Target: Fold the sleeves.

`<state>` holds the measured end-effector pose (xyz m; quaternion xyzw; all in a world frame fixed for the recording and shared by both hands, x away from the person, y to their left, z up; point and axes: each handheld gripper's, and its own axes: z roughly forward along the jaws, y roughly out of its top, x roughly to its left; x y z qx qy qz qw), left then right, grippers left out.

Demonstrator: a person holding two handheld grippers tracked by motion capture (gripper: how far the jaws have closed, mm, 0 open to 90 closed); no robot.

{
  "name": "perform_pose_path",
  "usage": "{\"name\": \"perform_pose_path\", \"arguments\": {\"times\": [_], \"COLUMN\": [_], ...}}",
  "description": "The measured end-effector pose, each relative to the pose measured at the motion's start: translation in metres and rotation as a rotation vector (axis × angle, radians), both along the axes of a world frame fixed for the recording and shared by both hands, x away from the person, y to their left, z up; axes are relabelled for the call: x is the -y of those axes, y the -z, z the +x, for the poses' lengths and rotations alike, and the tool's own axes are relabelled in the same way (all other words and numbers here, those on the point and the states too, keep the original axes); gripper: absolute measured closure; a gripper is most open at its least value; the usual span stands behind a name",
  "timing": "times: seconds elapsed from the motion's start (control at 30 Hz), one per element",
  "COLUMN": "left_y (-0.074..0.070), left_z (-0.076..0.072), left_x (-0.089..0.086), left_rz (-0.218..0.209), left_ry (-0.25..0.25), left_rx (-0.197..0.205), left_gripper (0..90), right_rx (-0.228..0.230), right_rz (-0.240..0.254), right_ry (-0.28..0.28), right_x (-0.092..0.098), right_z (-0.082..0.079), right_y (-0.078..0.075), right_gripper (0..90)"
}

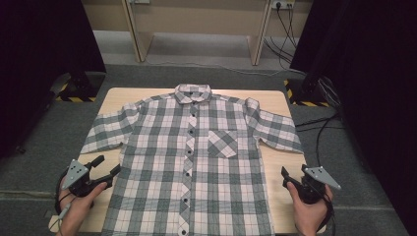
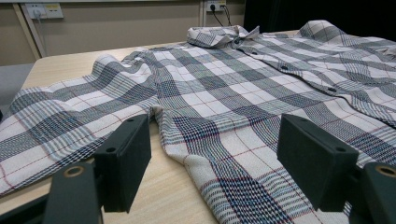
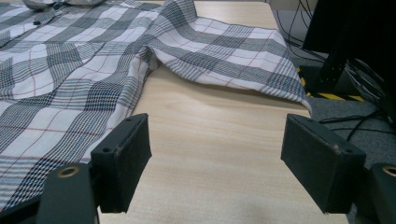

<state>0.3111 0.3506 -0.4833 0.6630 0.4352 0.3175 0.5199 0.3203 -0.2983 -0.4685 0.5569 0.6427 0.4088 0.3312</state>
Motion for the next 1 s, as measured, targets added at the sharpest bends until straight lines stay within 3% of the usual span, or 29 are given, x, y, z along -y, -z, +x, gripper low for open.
{"name": "perform_pose_path", "arguments": {"times": [0.3,1.0], "left_y": [0.0,0.0], "left_z": [0.0,0.0], "left_x": [0.0,0.0], "left_rz": [-0.002,-0.002], "left_ry": [0.0,0.001], "left_rx": [-0.001,-0.003], "left_gripper": [25.5,25.6], "right_rx": [-0.025,-0.078], "right_rz": [-0.006,-0.023], "right_ry": [0.03,0.038], "right_x": [0.002,0.0], "right_z": [0.017,0.062], "right_y": [-0.002,-0.006], "right_gripper": [24.6,24.4]}}
